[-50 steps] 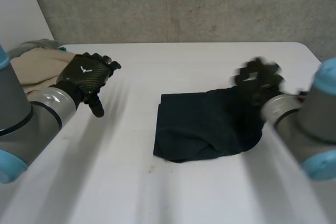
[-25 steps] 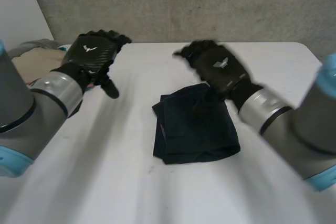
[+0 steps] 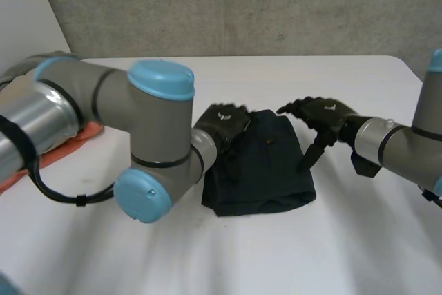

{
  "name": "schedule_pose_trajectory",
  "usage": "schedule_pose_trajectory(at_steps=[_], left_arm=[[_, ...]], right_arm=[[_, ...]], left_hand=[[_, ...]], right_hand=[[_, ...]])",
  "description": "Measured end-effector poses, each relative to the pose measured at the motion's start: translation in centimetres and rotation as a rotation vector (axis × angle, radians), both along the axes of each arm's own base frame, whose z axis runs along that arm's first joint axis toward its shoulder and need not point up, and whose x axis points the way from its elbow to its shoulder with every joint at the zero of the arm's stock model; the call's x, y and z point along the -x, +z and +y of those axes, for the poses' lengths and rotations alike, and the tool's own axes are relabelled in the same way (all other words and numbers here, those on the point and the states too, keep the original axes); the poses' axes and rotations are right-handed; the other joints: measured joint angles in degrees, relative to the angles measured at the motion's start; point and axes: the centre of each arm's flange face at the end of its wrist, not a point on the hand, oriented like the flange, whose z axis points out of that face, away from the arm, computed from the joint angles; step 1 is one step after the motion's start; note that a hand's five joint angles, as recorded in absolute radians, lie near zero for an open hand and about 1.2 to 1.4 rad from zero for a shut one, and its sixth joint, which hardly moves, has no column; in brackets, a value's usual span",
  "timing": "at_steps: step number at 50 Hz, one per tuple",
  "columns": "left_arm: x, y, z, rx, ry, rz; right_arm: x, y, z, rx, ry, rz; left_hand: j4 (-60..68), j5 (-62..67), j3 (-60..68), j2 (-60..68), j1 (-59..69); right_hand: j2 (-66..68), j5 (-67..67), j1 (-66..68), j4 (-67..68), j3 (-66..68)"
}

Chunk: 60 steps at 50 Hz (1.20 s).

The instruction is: Fold the laundry.

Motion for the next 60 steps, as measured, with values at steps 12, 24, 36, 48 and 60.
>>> schedule_pose_trajectory(at_steps=[12,24,36,48,60], left_arm=[[-1.2,-5.5,-0.6,-0.097,0.068,-0.113],[-1.9,1.7,-0.8,0.020,0.078,-0.005],[-4.4,11.1,2.1,0.120,-0.144,0.197],[-5.4,11.4,7.4,0.015,-0.485,0.250],[-5.8,10.8,7.8,0.013,-0.444,0.233]], right_arm=[[-0.8,-5.0,-0.1,-0.047,0.028,0.129],[0.2,-0.1,-0.2,0.175,-0.057,0.165],[3.4,1.9,2.2,0.161,-0.293,-0.094],[2.0,-4.8,6.0,-0.106,-0.265,-0.086],[0.0,-7.6,5.0,-0.070,-0.240,-0.079]], left_hand=[[0.0,0.0,-0.4,-0.5,0.0],[0.0,0.0,-0.4,-0.7,0.0],[0.0,0.0,-0.4,-0.7,0.0],[0.0,0.0,-0.4,-0.7,0.0],[0.0,0.0,-0.4,-0.7,0.0]], right_hand=[[-0.6,0.0,0.0,0.0,0.0],[-1.2,0.0,-1.0,0.0,-0.2],[-1.2,0.0,-1.0,0.0,-0.2],[-1.2,0.0,-1.0,0.0,-0.2],[16.2,16.2,15.4,16.2,16.5]])
